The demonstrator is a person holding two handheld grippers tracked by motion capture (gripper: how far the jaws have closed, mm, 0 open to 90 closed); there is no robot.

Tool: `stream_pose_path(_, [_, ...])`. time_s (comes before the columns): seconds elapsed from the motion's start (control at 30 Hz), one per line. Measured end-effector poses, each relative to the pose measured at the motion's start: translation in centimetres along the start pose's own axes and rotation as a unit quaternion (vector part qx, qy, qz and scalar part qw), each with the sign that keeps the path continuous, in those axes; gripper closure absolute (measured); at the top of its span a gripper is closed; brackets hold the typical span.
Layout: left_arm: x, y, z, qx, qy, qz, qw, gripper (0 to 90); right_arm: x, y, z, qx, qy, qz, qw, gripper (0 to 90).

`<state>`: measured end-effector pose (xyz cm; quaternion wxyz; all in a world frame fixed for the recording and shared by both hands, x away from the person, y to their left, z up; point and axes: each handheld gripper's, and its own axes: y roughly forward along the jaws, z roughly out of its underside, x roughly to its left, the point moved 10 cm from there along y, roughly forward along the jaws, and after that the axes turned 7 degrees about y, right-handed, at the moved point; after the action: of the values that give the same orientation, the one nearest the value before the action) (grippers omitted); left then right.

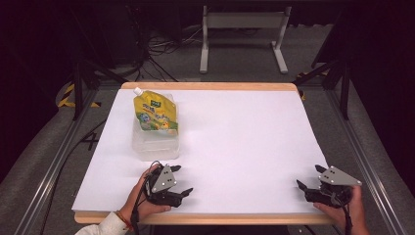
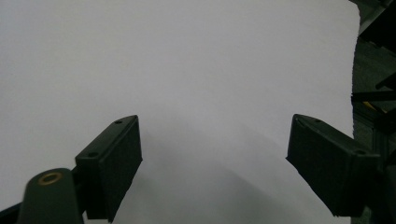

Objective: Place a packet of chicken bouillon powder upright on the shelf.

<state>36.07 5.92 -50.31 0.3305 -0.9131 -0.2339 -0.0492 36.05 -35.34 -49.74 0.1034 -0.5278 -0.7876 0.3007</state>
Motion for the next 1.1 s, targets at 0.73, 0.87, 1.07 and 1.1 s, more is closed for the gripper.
stream_pose_path(0.73, [0.6,-0.5,0.2,-0.012,-0.026,0.008,0.9996,10.4,1.2,0.1,-0.6,-0.011,-0.014,0.008,0.9998,15.4])
stream_pose_path(0.87, [0.7,-0.5,0.4,-0.009,-0.025,0.008,0.9996,10.2,1.4,0.2,-0.7,-0.010,-0.013,0.006,0.9998,15.0])
stream_pose_path(1.07, [0.8,-0.3,0.5,-0.005,-0.024,0.009,0.9997,10.1,1.4,0.3,-0.7,-0.012,-0.012,0.005,0.9998,14.7])
stream_pose_path(1.1, [0.8,-0.3,0.4,-0.004,-0.024,0.007,0.9997,10.1,1.4,0.3,-0.8,-0.013,-0.012,0.004,0.9998,14.6])
